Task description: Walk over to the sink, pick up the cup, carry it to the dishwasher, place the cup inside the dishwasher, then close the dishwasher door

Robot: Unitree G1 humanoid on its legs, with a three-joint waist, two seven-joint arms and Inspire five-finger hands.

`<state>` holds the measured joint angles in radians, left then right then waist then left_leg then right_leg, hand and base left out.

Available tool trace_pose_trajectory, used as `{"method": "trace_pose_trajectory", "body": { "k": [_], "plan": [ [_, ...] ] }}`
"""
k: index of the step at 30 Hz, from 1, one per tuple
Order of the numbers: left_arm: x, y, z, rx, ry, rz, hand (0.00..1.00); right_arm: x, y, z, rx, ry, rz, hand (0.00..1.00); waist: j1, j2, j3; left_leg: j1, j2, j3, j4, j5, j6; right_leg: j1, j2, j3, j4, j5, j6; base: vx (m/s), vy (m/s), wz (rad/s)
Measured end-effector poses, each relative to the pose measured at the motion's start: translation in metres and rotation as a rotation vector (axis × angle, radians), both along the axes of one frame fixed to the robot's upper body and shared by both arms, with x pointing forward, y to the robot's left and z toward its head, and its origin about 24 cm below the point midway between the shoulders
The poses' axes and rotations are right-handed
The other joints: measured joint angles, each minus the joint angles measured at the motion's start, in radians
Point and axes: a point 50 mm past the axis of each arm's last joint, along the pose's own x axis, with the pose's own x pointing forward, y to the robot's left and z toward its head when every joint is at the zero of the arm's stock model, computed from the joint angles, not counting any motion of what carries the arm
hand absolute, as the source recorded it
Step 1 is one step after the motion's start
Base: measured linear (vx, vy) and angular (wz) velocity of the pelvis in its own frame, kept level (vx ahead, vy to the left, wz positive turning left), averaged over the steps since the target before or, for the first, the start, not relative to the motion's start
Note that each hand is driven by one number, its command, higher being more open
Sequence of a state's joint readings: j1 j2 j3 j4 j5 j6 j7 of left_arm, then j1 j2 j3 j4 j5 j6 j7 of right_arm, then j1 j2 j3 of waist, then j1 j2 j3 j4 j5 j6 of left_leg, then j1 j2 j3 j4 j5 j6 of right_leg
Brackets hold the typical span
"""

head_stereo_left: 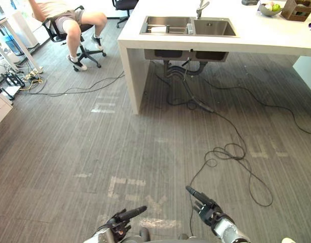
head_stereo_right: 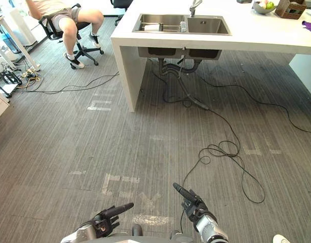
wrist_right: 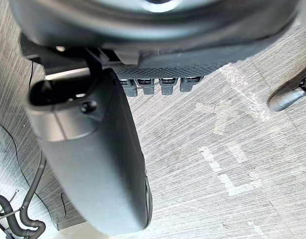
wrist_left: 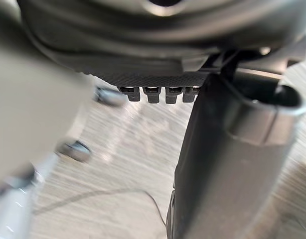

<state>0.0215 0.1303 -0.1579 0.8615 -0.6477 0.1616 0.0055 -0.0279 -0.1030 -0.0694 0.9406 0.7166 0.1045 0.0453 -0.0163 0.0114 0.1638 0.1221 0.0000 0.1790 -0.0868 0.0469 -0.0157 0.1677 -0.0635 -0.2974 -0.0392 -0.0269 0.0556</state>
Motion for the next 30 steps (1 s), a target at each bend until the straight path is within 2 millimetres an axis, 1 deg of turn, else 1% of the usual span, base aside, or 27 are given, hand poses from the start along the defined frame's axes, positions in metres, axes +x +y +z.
{"method": "trace_pose_trajectory", "body": {
  "k": [2,4,7,10,13,18,21,26,28,29,30],
  "plan": [
    [0.009,-0.005,0.005,0.03,-0.048,-0.019,1.0,0.0,0.0,0.0,-0.01,0.001,0.012,1.0,-0.002,0.0,0.001,-0.001,0.0,0.0,0.0,0.0,0.0,-0.001,0.0,0.0,0.001,-0.001,0.001,0.0,0.0,0.0],
    [0.017,-0.004,0.01,0.102,-0.093,-0.032,1.0,0.001,-0.001,0.002,-0.04,-0.016,0.035,1.0,-0.003,0.001,0.001,-0.002,0.002,0.001,0.0,0.001,-0.002,-0.004,0.001,0.0,0.006,-0.002,0.004,-0.03,-0.012,-0.01],
    [0.021,0.002,0.014,0.2,-0.119,-0.044,1.0,0.01,-0.003,0.009,-0.098,-0.073,0.082,1.0,-0.003,0.001,0.001,-0.008,0.004,0.001,0.0,0.003,-0.004,-0.015,0.0,0.001,0.017,-0.004,0.006,-0.04,-0.007,0.0],
    [0.022,0.006,0.015,0.253,-0.13,-0.038,1.0,0.018,-0.004,0.016,-0.145,-0.118,0.115,1.0,-0.002,0.001,0.002,-0.005,0.002,0.001,0.0,0.003,-0.004,-0.015,-0.004,0.0,0.024,-0.006,0.009,-0.02,0.004,0.01],
    [0.022,0.007,0.017,0.286,-0.144,-0.059,1.0,0.02,-0.004,0.017,-0.164,-0.128,0.141,1.0,0.001,0.001,0.001,-0.003,-0.001,0.002,-0.002,0.003,-0.004,-0.015,-0.008,0.0,0.028,-0.006,0.009,-0.04,0.013,0.01],
    [0.025,0.006,0.02,0.359,-0.174,-0.143,1.0,0.015,-0.001,0.014,-0.191,-0.111,0.202,1.0,0.001,0.0,0.002,0.004,-0.003,0.01,-0.004,0.003,-0.004,-0.015,-0.012,0.008,0.039,-0.006,0.009,-0.03,0.007,-0.04],
    [0.024,0.006,0.02,0.383,-0.17,-0.152,1.0,0.008,0.003,0.011,-0.177,-0.095,0.221,1.0,0.002,0.0,0.002,0.013,-0.003,0.022,-0.005,0.003,-0.004,-0.015,-0.012,0.02,0.048,-0.006,0.009,-0.05,0.008,-0.13],
    [0.014,0.011,0.017,0.382,-0.14,-0.153,1.0,-0.007,0.004,0.004,-0.14,-0.05,0.238,1.0,0.003,-0.009,0.007,0.018,-0.004,0.039,-0.006,0.001,-0.002,-0.021,-0.016,0.033,0.059,-0.007,0.006,-0.06,0.013,-0.08],
    [0.006,0.013,0.014,0.376,-0.107,-0.155,1.0,-0.01,0.004,0.001,-0.13,-0.03,0.243,1.0,0.006,-0.011,0.008,0.01,-0.003,0.071,-0.006,-0.002,0.014,-0.052,-0.022,0.046,0.094,-0.02,0.006,-0.05,0.035,-0.18],
    [0.005,0.012,0.013,0.373,-0.101,-0.155,1.0,-0.011,0.004,0.001,-0.129,-0.025,0.243,1.0,0.006,-0.012,0.009,0.009,-0.004,0.079,-0.006,-0.003,0.016,-0.062,-0.027,0.046,0.111,-0.028,0.008,-0.01,0.05,-0.01],
    [0.003,0.012,0.013,0.357,-0.093,-0.142,1.0,-0.014,0.004,-0.001,-0.128,-0.014,0.24,1.0,0.005,-0.017,0.011,0.009,-0.008,0.096,-0.005,-0.009,0.028,-0.079,-0.042,0.04,0.153,-0.052,0.024,0.01,0.062,0.18]
  ]
}}
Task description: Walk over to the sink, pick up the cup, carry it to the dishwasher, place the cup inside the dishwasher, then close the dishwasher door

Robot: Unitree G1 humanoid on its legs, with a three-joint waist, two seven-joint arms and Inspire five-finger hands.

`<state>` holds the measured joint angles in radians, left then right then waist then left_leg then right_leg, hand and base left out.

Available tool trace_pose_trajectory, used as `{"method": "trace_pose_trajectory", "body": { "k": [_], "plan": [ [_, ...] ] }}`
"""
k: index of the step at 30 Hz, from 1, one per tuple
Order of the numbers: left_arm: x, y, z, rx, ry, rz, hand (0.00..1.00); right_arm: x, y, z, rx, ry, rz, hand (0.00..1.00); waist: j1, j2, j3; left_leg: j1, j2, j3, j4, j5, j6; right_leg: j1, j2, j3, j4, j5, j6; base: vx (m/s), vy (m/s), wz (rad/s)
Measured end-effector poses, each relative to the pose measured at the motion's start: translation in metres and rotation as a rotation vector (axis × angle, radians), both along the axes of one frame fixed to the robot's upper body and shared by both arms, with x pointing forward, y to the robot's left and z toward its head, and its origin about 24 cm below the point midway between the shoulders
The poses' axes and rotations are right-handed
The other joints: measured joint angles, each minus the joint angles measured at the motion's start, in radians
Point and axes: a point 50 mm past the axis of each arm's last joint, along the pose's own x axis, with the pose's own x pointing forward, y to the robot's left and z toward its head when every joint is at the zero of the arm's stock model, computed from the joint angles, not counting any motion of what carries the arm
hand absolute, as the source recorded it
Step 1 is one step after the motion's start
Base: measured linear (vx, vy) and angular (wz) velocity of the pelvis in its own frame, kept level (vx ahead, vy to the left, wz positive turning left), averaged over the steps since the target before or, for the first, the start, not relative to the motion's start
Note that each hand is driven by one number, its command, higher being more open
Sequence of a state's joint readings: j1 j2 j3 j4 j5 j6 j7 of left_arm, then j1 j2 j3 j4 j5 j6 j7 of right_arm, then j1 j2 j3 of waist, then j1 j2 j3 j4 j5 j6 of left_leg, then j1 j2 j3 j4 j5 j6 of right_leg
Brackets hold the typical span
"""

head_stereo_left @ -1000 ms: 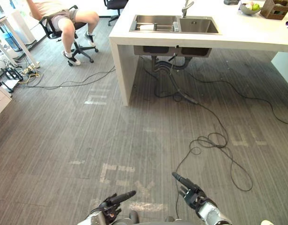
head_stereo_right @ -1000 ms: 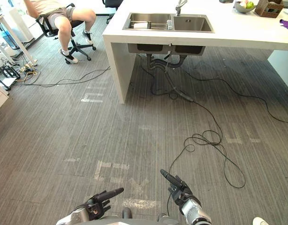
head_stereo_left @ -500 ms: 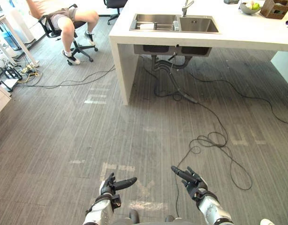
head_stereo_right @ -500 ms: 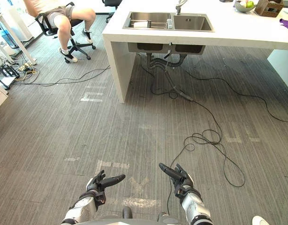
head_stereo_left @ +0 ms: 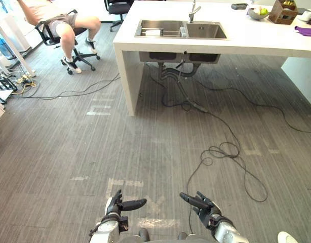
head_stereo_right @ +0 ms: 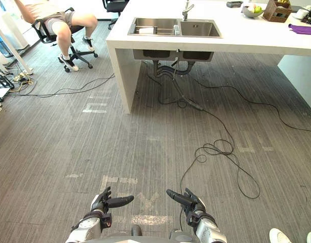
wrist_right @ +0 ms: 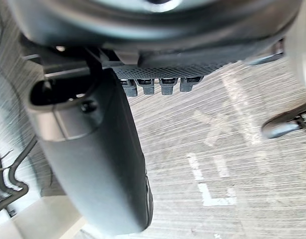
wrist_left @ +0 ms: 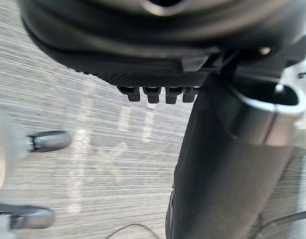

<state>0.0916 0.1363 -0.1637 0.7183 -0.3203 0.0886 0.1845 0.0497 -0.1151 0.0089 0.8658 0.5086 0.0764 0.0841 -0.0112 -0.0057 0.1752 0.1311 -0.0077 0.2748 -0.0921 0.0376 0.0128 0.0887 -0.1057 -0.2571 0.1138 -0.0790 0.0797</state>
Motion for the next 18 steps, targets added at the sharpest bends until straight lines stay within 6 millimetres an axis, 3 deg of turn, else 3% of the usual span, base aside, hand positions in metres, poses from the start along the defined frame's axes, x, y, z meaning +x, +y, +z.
{"method": "trace_pose_trajectory", "body": {
  "k": [3,4,5,6,7,8,10,11,12,13,14,16,18],
  "plan": [
    [0.0,0.0,0.0,-0.016,-0.001,0.017,1.0,-0.003,-0.001,-0.002,0.001,0.019,-0.01,1.0,0.011,-0.013,-0.001,-0.004,-0.009,0.039,0.016,-0.014,0.038,-0.06,-0.042,-0.022,0.138,-0.029,0.032,0.02,0.081,0.14],
    [0.003,0.002,0.001,-0.015,-0.008,0.021,1.0,-0.001,0.0,-0.001,0.009,0.012,-0.017,1.0,0.02,-0.012,-0.002,-0.025,0.0,0.046,0.045,-0.026,0.061,-0.089,-0.057,-0.035,0.2,-0.036,0.024,0.03,0.094,-0.11],
    [0.005,0.004,0.002,-0.014,-0.017,0.027,1.0,0.002,0.001,-0.001,0.012,0.01,-0.013,1.0,0.024,-0.02,0.003,-0.037,0.0,0.051,0.088,-0.047,0.069,-0.142,-0.101,-0.068,0.389,-0.068,-0.021,0.07,0.073,0.02],
    [0.006,0.005,0.003,-0.016,-0.02,0.027,1.0,0.002,0.001,-0.001,0.014,0.012,-0.016,1.0,0.022,-0.03,0.01,-0.038,-0.004,0.04,0.156,-0.086,0.068,-0.185,-0.164,-0.09,0.619,-0.049,-0.053,0.09,0.047,0.09],
    [0.007,0.007,0.003,-0.019,-0.021,0.034,1.0,0.001,0.001,-0.002,0.024,0.015,-0.032,1.0,0.024,-0.036,0.012,-0.038,-0.003,0.034,0.202,-0.122,0.075,-0.191,-0.191,-0.084,0.709,-0.001,-0.066,0.11,0.037,0.07],
    [0.007,0.008,0.004,-0.029,-0.02,0.046,1.0,0.002,0.001,-0.002,0.034,0.01,-0.045,1.0,0.025,-0.038,0.012,-0.037,-0.002,0.034,0.243,-0.154,0.081,-0.214,-0.204,-0.063,0.778,0.01,-0.056,0.09,0.021,-0.01],
    [0.01,0.009,0.005,-0.048,-0.019,0.064,1.0,0.004,0.0,0.0,0.045,-0.006,-0.065,1.0,0.023,-0.037,0.014,-0.027,0.003,0.034,0.26,-0.173,0.078,-0.257,-0.208,-0.054,0.829,-0.046,-0.06,0.08,0.007,-0.03],
    [0.016,0.007,0.007,-0.055,-0.022,0.059,1.0,0.008,-0.001,0.002,0.047,-0.025,-0.068,1.0,0.023,-0.029,0.025,-0.011,0.016,0.034,0.261,-0.184,0.069,-0.291,-0.182,-0.054,0.748,-0.088,-0.049,0.07,-0.014,-0.02],
    [0.019,0.007,0.008,-0.056,-0.024,0.055,1.0,0.01,-0.001,0.003,0.048,-0.031,-0.066,1.0,0.023,-0.024,0.03,-0.007,0.025,0.034,0.262,-0.188,0.064,-0.299,-0.163,-0.054,0.671,-0.087,-0.042,0.1,-0.034,-0.03],
    [0.025,0.007,0.011,-0.054,-0.032,0.047,1.0,0.013,0.001,0.005,0.055,-0.039,-0.057,1.0,0.023,-0.023,0.041,0.0,0.033,0.034,0.264,-0.195,0.056,-0.315,-0.131,-0.05,0.483,-0.069,-0.021,0.11,-0.058,0.04],
    [0.03,0.009,0.013,-0.049,-0.035,0.043,1.0,0.017,0.002,0.007,0.062,-0.043,-0.05,1.0,0.019,-0.033,0.053,0.003,0.036,0.031,0.278,-0.208,0.047,-0.33,-0.109,-0.035,0.306,-0.015,0.01,0.13,-0.069,0.06],
    [0.036,0.009,0.015,-0.066,-0.039,0.066,1.0,0.019,0.002,0.009,0.067,-0.048,-0.051,1.0,0.016,-0.046,0.068,0.001,0.042,0.019,0.326,-0.248,0.024,-0.332,-0.084,-0.006,0.098,0.059,0.053,0.15,-0.108,0.17],
    [0.037,0.008,0.016,-0.08,-0.035,0.086,1.0,0.017,0.001,0.009,0.067,-0.042,-0.061,1.0,0.01,-0.058,0.073,0.002,0.044,-0.017,0.38,-0.299,0.001,-0.319,-0.086,0.01,0.042,0.068,0.046,0.25,-0.236,0.43]
  ]
}}
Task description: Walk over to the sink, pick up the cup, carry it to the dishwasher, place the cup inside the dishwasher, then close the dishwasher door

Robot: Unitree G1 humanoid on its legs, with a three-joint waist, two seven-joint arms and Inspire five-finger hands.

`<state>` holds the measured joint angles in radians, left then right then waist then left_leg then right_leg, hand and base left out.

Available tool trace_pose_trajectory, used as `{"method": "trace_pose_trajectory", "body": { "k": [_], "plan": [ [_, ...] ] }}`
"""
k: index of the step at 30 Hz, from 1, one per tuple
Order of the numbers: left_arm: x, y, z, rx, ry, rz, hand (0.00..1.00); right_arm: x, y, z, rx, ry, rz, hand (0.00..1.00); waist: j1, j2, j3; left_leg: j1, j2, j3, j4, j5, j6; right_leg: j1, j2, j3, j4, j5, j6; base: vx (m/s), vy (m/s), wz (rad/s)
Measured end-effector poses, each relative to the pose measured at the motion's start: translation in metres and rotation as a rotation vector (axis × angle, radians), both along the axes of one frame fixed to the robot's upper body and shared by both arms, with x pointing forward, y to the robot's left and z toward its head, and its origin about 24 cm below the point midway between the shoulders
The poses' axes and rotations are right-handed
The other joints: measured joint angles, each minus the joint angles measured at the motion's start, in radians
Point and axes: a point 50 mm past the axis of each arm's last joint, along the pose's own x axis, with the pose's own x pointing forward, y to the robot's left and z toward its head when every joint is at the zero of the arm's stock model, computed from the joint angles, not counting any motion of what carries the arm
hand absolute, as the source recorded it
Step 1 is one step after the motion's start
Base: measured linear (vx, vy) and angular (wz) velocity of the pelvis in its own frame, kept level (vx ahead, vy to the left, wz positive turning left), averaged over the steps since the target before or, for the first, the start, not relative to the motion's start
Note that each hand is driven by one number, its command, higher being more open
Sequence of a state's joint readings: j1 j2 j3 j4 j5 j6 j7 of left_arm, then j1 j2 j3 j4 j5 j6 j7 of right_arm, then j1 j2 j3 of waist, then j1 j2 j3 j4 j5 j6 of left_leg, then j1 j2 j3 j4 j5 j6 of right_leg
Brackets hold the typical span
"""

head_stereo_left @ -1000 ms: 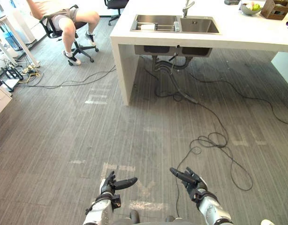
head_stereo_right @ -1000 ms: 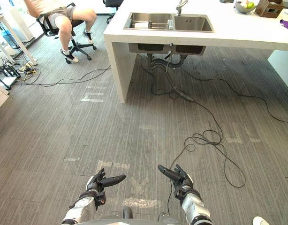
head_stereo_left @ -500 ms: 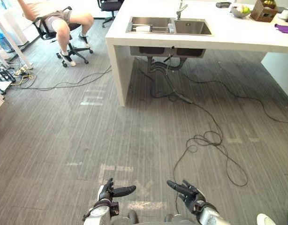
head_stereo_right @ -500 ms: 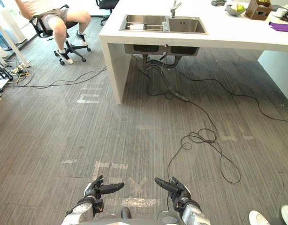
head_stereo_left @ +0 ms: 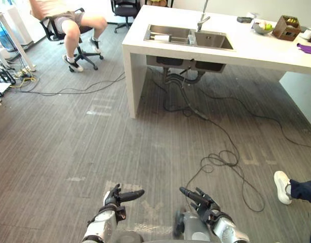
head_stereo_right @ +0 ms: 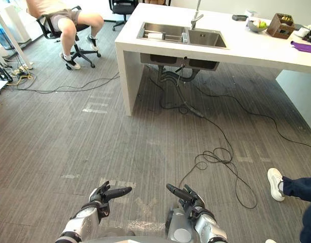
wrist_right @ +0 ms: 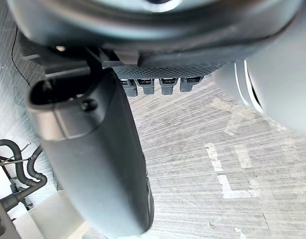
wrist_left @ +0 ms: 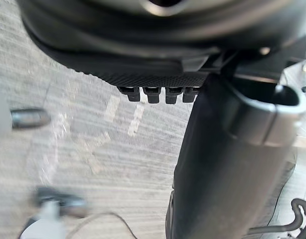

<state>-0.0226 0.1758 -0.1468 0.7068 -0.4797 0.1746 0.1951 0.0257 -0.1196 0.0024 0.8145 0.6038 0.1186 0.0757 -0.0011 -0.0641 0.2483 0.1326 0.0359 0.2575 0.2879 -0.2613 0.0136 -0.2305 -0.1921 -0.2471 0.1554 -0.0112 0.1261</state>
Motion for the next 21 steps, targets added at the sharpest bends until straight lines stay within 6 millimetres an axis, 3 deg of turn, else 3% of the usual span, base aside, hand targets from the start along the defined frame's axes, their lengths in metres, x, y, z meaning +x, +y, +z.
{"method": "trace_pose_trajectory", "body": {
  "k": [1,2,3,5,6,7,8,9,10,12,14,15,16,17,18,20,21],
  "plan": [
    [-0.001,-0.001,-0.001,-0.006,0.007,0.009,1.0,-0.003,-0.002,-0.001,0.001,0.007,-0.01,1.0,-0.001,0.001,-0.001,0.001,0.008,-0.021,0.027,-0.028,-0.013,0.009,0.003,0.015,0.011,0.003,-0.017,0.32,-0.304,0.52],
    [-0.001,-0.001,-0.001,-0.002,0.014,0.016,1.0,-0.004,-0.005,-0.001,0.004,0.007,-0.02,1.0,0.0,0.006,0.001,0.001,0.021,-0.034,0.045,-0.05,-0.025,0.003,0.011,0.019,0.039,0.028,-0.059,0.46,-0.389,0.53],
    [-0.008,0.001,-0.006,0.02,0.045,0.023,1.0,-0.002,-0.012,0.001,0.002,-0.005,-0.035,1.0,-0.01,0.033,-0.005,0.003,0.059,-0.058,0.053,-0.078,-0.048,-0.025,0.031,0.004,0.126,0.039,-0.08,0.42,-0.327,0.45],
    [-0.021,0.002,-0.014,0.031,0.097,0.038,1.0,-0.008,-0.018,-0.001,-0.011,0.009,-0.031,1.0,-0.017,0.056,-0.032,0.022,0.092,-0.055,0.063,-0.088,-0.077,-0.031,0.055,-0.023,0.154,0.051,-0.109,0.51,-0.303,0.25],
    [-0.029,-0.003,-0.02,0.012,0.128,0.059,1.0,-0.01,-0.031,0.0,-0.043,0.019,-0.021,1.0,-0.019,0.101,-0.046,-0.054,0.144,-0.044,0.308,-0.07,-0.094,-0.03,0.095,-0.042,0.163,0.022,-0.167,0.59,-0.255,-0.06],
    [-0.034,-0.007,-0.023,-0.001,0.143,0.067,1.0,-0.01,-0.039,0.0,-0.07,0.029,-0.01,1.0,-0.016,0.129,-0.056,-0.107,0.205,0.006,0.446,0.018,-0.098,-0.005,0.13,-0.053,0.139,0.004,-0.178,0.75,-0.286,0.02],
    [-0.033,-0.008,-0.023,-0.004,0.139,0.067,1.0,-0.012,-0.042,0.0,-0.082,0.036,-0.001,1.0,-0.021,0.138,-0.051,-0.13,0.235,0.014,0.506,0.073,-0.097,0.022,0.142,-0.064,0.125,-0.008,-0.185,0.62,-0.196,0.14],
    [-0.031,-0.01,-0.022,-0.018,0.118,0.081,1.0,-0.018,-0.046,-0.002,-0.095,0.066,0.013,1.0,-0.022,0.147,-0.035,-0.174,0.289,-0.002,0.639,0.23,-0.076,0.097,0.167,-0.076,0.092,-0.032,-0.202,0.61,-0.187,0.28],
    [-0.027,-0.011,-0.02,-0.026,0.094,0.086,1.0,-0.021,-0.047,-0.005,-0.101,0.086,0.022,1.0,-0.02,0.149,-0.014,-0.212,0.321,-0.015,0.756,0.251,-0.069,0.164,0.18,-0.082,0.07,-0.048,-0.217,0.53,-0.163,0.24],
    [-0.017,-0.012,-0.013,-0.036,0.037,0.08,1.0,-0.025,-0.05,-0.006,-0.101,0.103,0.012,1.0,-0.009,0.13,0.009,-0.308,0.32,-0.015,0.886,0.176,-0.065,0.266,0.181,-0.085,0.037,-0.077,-0.217,0.5,-0.166,0.0],
    [-0.003,-0.015,-0.001,-0.048,-0.054,0.073,1.0,-0.016,-0.05,-0.004,-0.089,0.074,0.014,1.0,0.012,0.119,0.016,-0.389,0.257,0.008,0.742,0.118,-0.078,0.328,0.179,-0.064,-0.007,-0.076,-0.21,0.42,-0.088,-0.42],
    [0.005,-0.017,0.007,-0.053,-0.115,0.075,1.0,-0.002,-0.049,0.001,-0.09,0.04,0.02,1.0,0.019,0.118,0.021,-0.42,0.196,0.008,0.512,0.103,-0.08,0.346,0.174,-0.035,-0.029,-0.075,-0.208,0.4,-0.001,-0.56],
    [0.007,-0.018,0.01,-0.053,-0.132,0.078,1.0,0.004,-0.047,0.003,-0.083,0.024,0.017,1.0,0.02,0.118,0.026,-0.416,0.172,0.003,0.4,0.105,-0.082,0.357,0.172,-0.025,-0.036,-0.074,-0.207,0.39,0.022,-0.62],
    [0.01,-0.019,0.014,-0.053,-0.156,0.083,1.0,0.009,-0.043,0.005,-0.067,0.008,0.011,1.0,0.02,0.117,0.033,-0.403,0.138,-0.013,0.219,0.122,-0.092,0.371,0.167,-0.011,-0.041,-0.077,-0.201,0.36,0.068,-0.48],
    [0.012,-0.022,0.018,-0.057,-0.183,0.086,1.0,0.013,-0.041,0.006,-0.059,-0.003,0.005,1.0,0.02,0.119,0.04,-0.378,0.1,-0.04,-0.011,0.185,-0.106,0.398,0.158,0.003,-0.044,-0.09,-0.18,0.27,0.079,-0.42],
    [0.012,-0.03,0.019,-0.067,-0.2,0.079,1.0,0.007,-0.041,0.003,-0.052,0.018,0.0,1.0,0.02,0.135,0.046,-0.354,0.087,-0.051,-0.192,0.284,-0.124,0.454,0.164,0.018,-0.056,-0.129,-0.139,0.34,0.158,-0.31],
    [0.01,-0.035,0.018,-0.075,-0.194,0.065,1.0,-0.006,-0.043,-0.002,-0.046,0.051,-0.007,1.0,0.016,0.166,0.043,-0.345,0.111,-0.014,-0.193,0.305,-0.119,0.497,0.181,0.023,-0.051,-0.179,-0.111,0.43,0.277,-0.15]
  ]
}}
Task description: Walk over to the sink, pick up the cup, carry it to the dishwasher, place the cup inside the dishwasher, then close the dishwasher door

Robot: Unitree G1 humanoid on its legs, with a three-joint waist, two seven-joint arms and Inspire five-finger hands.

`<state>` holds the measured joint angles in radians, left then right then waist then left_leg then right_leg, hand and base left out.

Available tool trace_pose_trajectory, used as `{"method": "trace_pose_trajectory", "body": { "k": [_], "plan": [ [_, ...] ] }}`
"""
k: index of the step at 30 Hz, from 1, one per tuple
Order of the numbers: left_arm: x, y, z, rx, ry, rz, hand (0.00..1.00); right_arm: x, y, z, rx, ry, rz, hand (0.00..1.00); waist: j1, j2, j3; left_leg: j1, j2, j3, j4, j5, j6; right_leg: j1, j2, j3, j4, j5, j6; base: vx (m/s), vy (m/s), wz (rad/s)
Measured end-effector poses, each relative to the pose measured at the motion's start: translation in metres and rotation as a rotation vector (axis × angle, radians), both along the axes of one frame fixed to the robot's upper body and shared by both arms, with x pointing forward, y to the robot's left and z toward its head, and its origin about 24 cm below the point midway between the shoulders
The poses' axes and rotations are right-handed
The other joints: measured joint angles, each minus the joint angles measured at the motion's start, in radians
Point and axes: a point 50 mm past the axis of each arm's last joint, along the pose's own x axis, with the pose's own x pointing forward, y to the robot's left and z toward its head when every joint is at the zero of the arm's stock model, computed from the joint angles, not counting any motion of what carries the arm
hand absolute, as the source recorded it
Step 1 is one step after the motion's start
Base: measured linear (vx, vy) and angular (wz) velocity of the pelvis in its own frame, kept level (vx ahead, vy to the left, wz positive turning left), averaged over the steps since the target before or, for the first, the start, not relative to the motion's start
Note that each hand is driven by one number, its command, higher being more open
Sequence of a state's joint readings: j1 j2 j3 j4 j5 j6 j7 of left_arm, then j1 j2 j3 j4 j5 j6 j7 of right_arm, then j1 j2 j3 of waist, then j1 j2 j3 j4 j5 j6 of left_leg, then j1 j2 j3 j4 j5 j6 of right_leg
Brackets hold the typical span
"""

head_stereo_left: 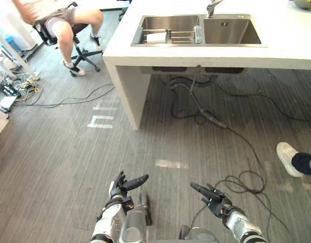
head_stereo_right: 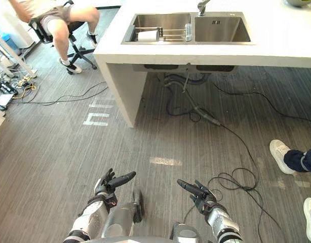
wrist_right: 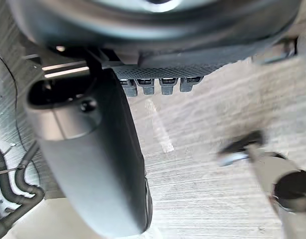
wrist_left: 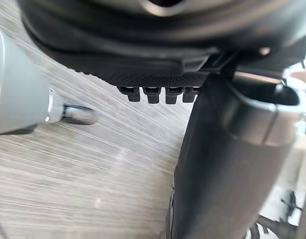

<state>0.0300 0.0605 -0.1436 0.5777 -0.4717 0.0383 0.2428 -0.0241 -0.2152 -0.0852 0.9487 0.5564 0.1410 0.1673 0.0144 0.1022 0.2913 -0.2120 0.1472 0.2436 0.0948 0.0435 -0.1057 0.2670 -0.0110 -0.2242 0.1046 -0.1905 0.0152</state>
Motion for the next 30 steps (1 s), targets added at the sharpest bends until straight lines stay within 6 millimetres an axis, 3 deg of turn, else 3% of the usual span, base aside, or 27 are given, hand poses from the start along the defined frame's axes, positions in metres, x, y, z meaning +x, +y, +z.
{"method": "trace_pose_trajectory", "body": {
  "k": [1,2,4,8,9,10,11,12,13,14,15,16,17,19,20,22,23,24,25,26,27,28,30],
  "plan": [
    [-0.001,-0.001,-0.001,0.001,0.003,-0.009,1.0,-0.008,0.0,-0.004,0.008,0.022,-0.008,1.0,-0.003,0.013,0.0,0.008,0.014,0.006,0.014,0.081,0.056,0.022,0.003,0.001,0.012,-0.024,0.01,0.42,0.315,0.01],
    [-0.002,-0.001,-0.001,0.003,0.005,-0.014,1.0,-0.022,0.003,-0.01,0.028,0.067,-0.019,1.0,-0.002,-0.003,-0.002,0.016,0.008,0.032,0.043,0.15,0.11,0.038,-0.017,0.0,0.039,-0.065,0.028,0.33,0.257,0.08],
    [0.003,0.003,0.002,0.015,-0.018,-0.013,1.0,-0.037,0.009,-0.017,0.06,0.117,-0.021,1.0,0.007,-0.047,0.002,0.0,-0.048,0.055,0.075,0.11,0.155,0.023,-0.079,0.006,0.067,-0.1,0.027,0.28,0.188,0.01],
    [0.001,0.012,0.003,0.041,-0.042,0.065,1.0,-0.04,0.005,-0.018,0.059,0.16,-0.009,1.0,0.021,-0.058,0.002,-0.048,-0.077,0.072,0.225,-0.018,0.167,0.008,-0.135,0.053,0.11,-0.101,0.036,0.31,0.209,-0.1],
    [-0.001,0.018,0.004,0.052,-0.056,0.108,1.0,-0.043,0.005,-0.02,0.063,0.182,-0.017,1.0,0.029,-0.071,-0.008,-0.045,-0.097,0.074,0.236,-0.045,0.174,-0.002,-0.158,0.068,0.149,-0.106,0.045,0.2,0.123,-0.06],
    [-0.004,0.021,0.004,0.055,-0.071,0.141,1.0,-0.046,0.007,-0.021,0.074,0.194,-0.038,1.0,0.035,-0.084,-0.025,-0.038,-0.119,0.077,0.215,-0.05,0.178,-0.037,-0.186,0.074,0.211,-0.111,0.053,0.31,0.171,-0.03],
    [-0.01,0.026,0.004,0.061,-0.1,0.192,1.0,-0.047,0.006,-0.022,0.078,0.192,-0.061,1.0,0.044,-0.103,-0.054,-0.018,-0.165,0.076,0.164,-0.049,0.178,-0.121,-0.231,0.099,0.359,-0.105,0.091,0.21,0.101,0.0],
    [-0.011,0.027,0.004,0.062,-0.106,0.199,1.0,-0.047,0.006,-0.021,0.079,0.191,-0.067,1.0,0.046,-0.107,-0.058,-0.015,-0.172,0.076,0.159,-0.05,0.178,-0.135,-0.24,0.105,0.39,-0.102,0.1,0.27,0.121,0.03],
    [-0.014,0.031,0.006,0.085,-0.145,0.222,1.0,-0.045,0.005,-0.021,0.07,0.184,-0.088,1.0,0.047,-0.119,-0.068,0.001,-0.192,0.08,0.155,-0.063,0.197,-0.194,-0.27,0.125,0.538,-0.074,0.168,0.32,0.125,0.13],
    [-0.015,0.035,0.011,0.143,-0.209,0.241,1.0,-0.041,0.005,-0.02,0.055,0.167,-0.116,1.0,0.051,-0.142,-0.077,0.033,-0.218,0.077,0.148,-0.087,0.208,-0.282,-0.314,0.141,0.722,0.03,0.226,0.32,0.105,0.17],
    [-0.016,0.036,0.014,0.169,-0.231,0.248,1.0,-0.04,0.004,-0.019,0.048,0.162,-0.127,1.0,0.051,-0.145,-0.077,0.057,-0.225,0.074,0.135,-0.092,0.211,-0.306,-0.329,0.135,0.787,0.084,0.206,0.27,0.073,0.12],
    [-0.017,0.036,0.018,0.193,-0.258,0.262,1.0,-0.039,0.003,-0.019,0.043,0.155,-0.139,1.0,0.051,-0.145,-0.077,0.083,-0.228,0.071,0.122,-0.097,0.212,-0.33,-0.347,0.123,0.853,0.1,0.183,0.25,0.046,-0.02],
    [-0.017,0.039,0.039,0.227,-0.377,0.334,1.0,-0.037,-0.005,-0.016,0.03,0.129,-0.186,1.0,0.047,-0.135,-0.072,0.162,-0.225,0.059,0.08,-0.108,0.202,-0.402,-0.388,0.037,0.991,0.049,0.091,0.24,0.038,-0.04],
    [-0.014,0.043,0.059,0.24,-0.495,0.393,1.0,-0.037,-0.008,-0.015,0.031,0.119,-0.213,1.0,0.042,-0.131,-0.073,0.203,-0.213,0.051,0.05,-0.11,0.192,-0.443,-0.404,-0.042,0.99,0.007,0.035,0.23,-0.013,0.04],
    [-0.004,0.047,0.096,0.246,-0.699,0.451,1.0,-0.038,-0.013,-0.014,0.011,0.119,-0.236,1.0,0.035,-0.121,-0.072,0.232,-0.177,0.027,0.037,-0.115,0.159,-0.494,-0.392,-0.136,0.846,-0.033,0.016,0.22,-0.078,0.2],
    [0.003,0.051,0.12,0.254,-0.825,0.466,1.0,-0.04,-0.016,-0.014,0.014,0.115,-0.269,1.0,0.025,-0.106,-0.065,0.239,-0.147,0.002,0.052,-0.127,0.132,-0.505,-0.351,-0.142,0.674,-0.032,0.027,0.23,-0.147,0.36],
    [0.007,0.053,0.138,0.25,-0.913,0.476,1.0,-0.044,-0.017,-0.015,0.021,0.117,-0.296,1.0,0.018,-0.098,-0.062,0.24,-0.129,-0.019,0.068,-0.139,0.114,-0.495,-0.315,-0.123,0.531,-0.017,0.048,0.25,-0.219,0.65],
    [0.012,0.055,0.161,0.248,-1.021,0.475,1.0,-0.051,-0.017,-0.017,0.032,0.13,-0.321,1.0,0.016,-0.101,-0.064,0.247,-0.123,-0.05,0.09,-0.153,0.094,-0.475,-0.298,-0.108,0.388,0.035,0.063,0.29,-0.281,0.86],
    [0.014,0.057,0.179,0.248,-1.106,0.466,1.0,-0.061,-0.014,-0.021,0.044,0.159,-0.338,1.0,0.014,-0.119,-0.074,0.262,-0.134,-0.082,0.097,-0.171,0.071,-0.44,-0.29,-0.107,0.268,0.177,0.068,0.31,-0.321,0.78],
    [0.014,0.059,0.188,0.255,-1.148,0.464,1.0,-0.067,-0.011,-0.023,0.057,0.181,-0.342,1.0,0.013,-0.136,-0.085,0.267,-0.144,-0.099,0.099,-0.18,0.061,-0.425,-0.288,-0.113,0.222,0.21,0.076,0.34,-0.352,0.63],
    [0.011,0.057,0.195,0.228,-1.185,0.487,1.0,-0.078,-0.014,-0.026,0.065,0.224,-0.356,1.0,0.015,-0.072,-0.101,0.263,-0.099,-0.122,0.105,-0.193,0.039,-0.39,-0.241,-0.147,0.186,0.206,0.068,0.41,-0.363,0.29],
    [0.008,0.054,0.206,0.207,-1.237,0.501,1.0,-0.09,-0.017,-0.028,0.068,0.274,-0.358,1.0,0.027,-0.027,-0.12,0.254,-0.057,-0.132,0.099,-0.198,0.025,-0.377,-0.189,-0.165,0.13,0.21,0.061,0.4,-0.331,0.11],
    [0.007,0.052,0.224,0.186,-1.325,0.499,1.0,-0.099,-0.014,-0.031,0.075,0.318,-0.362,1.0,0.027,0.003,-0.129,0.271,-0.012,-0.135,0.068,-0.191,0.008,-0.358,-0.132,-0.171,0.081,0.21,0.037,0.32,-0.253,-0.2]
  ]
}}
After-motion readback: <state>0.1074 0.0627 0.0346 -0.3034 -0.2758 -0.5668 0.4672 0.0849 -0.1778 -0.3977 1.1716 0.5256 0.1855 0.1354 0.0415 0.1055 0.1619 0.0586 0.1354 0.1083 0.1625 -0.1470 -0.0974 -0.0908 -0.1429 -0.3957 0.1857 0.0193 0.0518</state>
